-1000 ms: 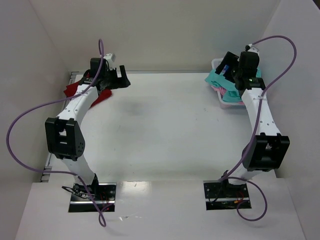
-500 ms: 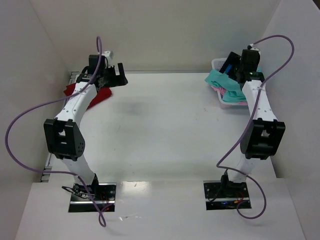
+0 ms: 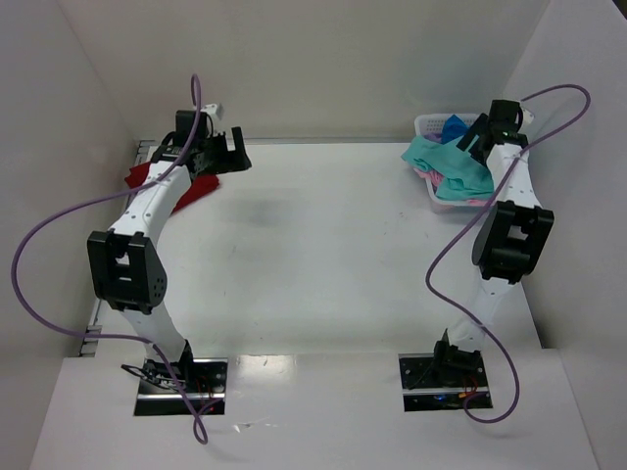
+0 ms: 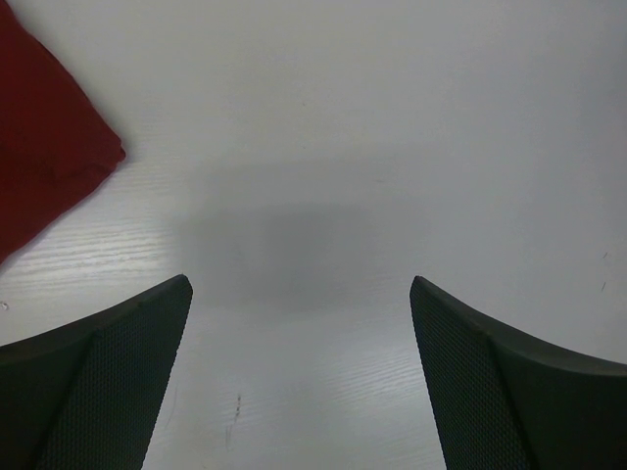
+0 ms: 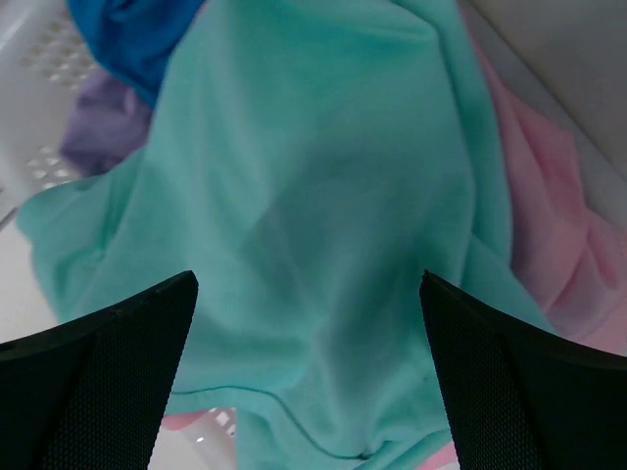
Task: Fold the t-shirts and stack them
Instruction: Grab crumpled tshirt from bin with the right arm
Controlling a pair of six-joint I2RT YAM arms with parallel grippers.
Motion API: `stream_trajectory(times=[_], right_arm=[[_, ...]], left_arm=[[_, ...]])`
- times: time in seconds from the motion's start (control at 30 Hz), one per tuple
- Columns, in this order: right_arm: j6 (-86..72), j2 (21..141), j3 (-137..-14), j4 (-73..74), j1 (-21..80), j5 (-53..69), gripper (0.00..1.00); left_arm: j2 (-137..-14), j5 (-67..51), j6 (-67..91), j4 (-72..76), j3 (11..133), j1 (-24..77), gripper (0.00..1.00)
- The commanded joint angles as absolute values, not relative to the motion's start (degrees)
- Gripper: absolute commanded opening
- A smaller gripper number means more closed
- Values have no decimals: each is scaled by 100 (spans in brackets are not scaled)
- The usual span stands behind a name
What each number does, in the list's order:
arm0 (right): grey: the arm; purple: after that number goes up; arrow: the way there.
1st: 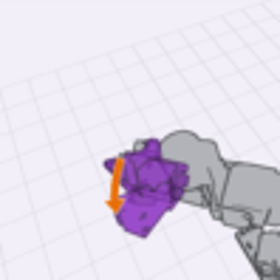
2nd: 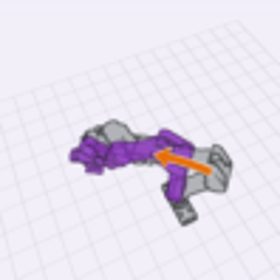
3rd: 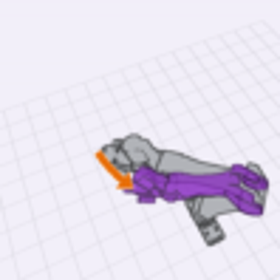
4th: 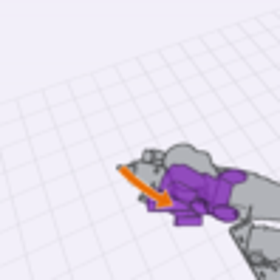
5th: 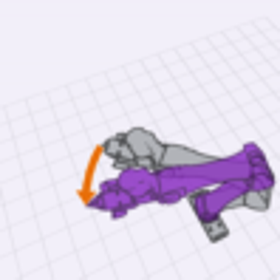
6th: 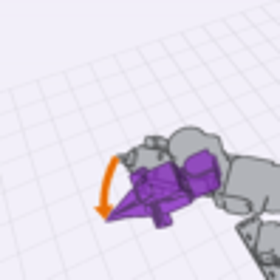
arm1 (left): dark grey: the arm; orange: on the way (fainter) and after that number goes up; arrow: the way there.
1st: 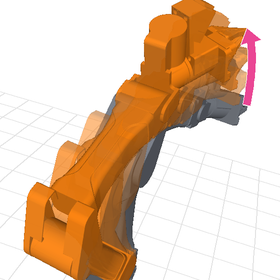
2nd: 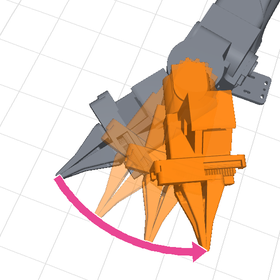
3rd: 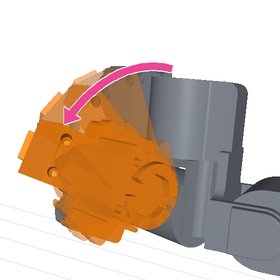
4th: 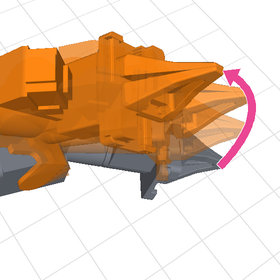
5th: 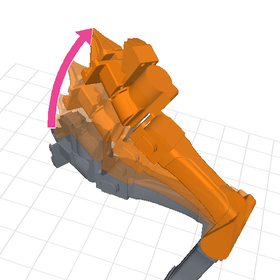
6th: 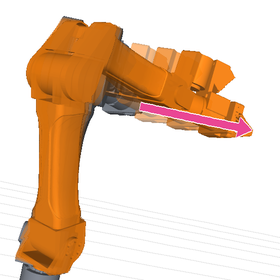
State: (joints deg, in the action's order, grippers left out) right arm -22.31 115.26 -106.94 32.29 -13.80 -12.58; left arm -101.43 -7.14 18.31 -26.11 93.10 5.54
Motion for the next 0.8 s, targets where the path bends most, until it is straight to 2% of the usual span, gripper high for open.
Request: stream_trajectory(times=[0.0,0.1,0.17,0.2,0.27,0.3,0.37,0.43,0.47,0.53,0.6,0.63,0.77], right_arm=[[-2329,11602,-10759,3445,-1415,-1556,100],[-2329,11662,-10574,3384,-1415,-1556,98],[-2329,11663,-10504,3322,-1415,-1407,89],[-2329,11715,-10503,3270,-1415,-1345,77],[-2329,11716,-10433,3191,-1415,-1266,68],[-2329,11716,-10380,3190,-1415,-1205,60],[-2381,11716,-10319,3059,-1415,-1204,52],[-2382,11777,-10318,3059,-1415,-1204,50],[-2382,11777,-10318,3059,-1415,-1152,40],[-2382,11838,-10389,3137,-1415,-1151,30],[-2496,11839,-10511,3286,-1415,-1151,4],[-2496,11761,-10581,3357,-1415,-1151,0],[-2426,11313,-10696,3252,-1232,-1204,0]], left_arm=[[-10309,-800,1775,-2558,9290,457,100],[-10371,-870,1775,-2558,9352,404,100],[-10433,-932,1775,-2558,9352,404,100],[-10433,-932,1775,-2558,9352,352,100],[-10485,-993,1775,-2558,9352,352,100],[-10485,-1054,1775,-2558,9352,352,100],[-10485,-1107,1775,-2558,9352,299,100],[-10485,-1107,1775,-2558,9352,299,100],[-10485,-1107,1775,-2558,9352,299,100],[-10433,-1107,1775,-2558,9352,299,100],[-10380,-1160,1828,-2558,9299,247,100],[-10380,-1160,1828,-2558,9299,246,100],[-10327,-1519,1881,-2426,9299,246,100]])
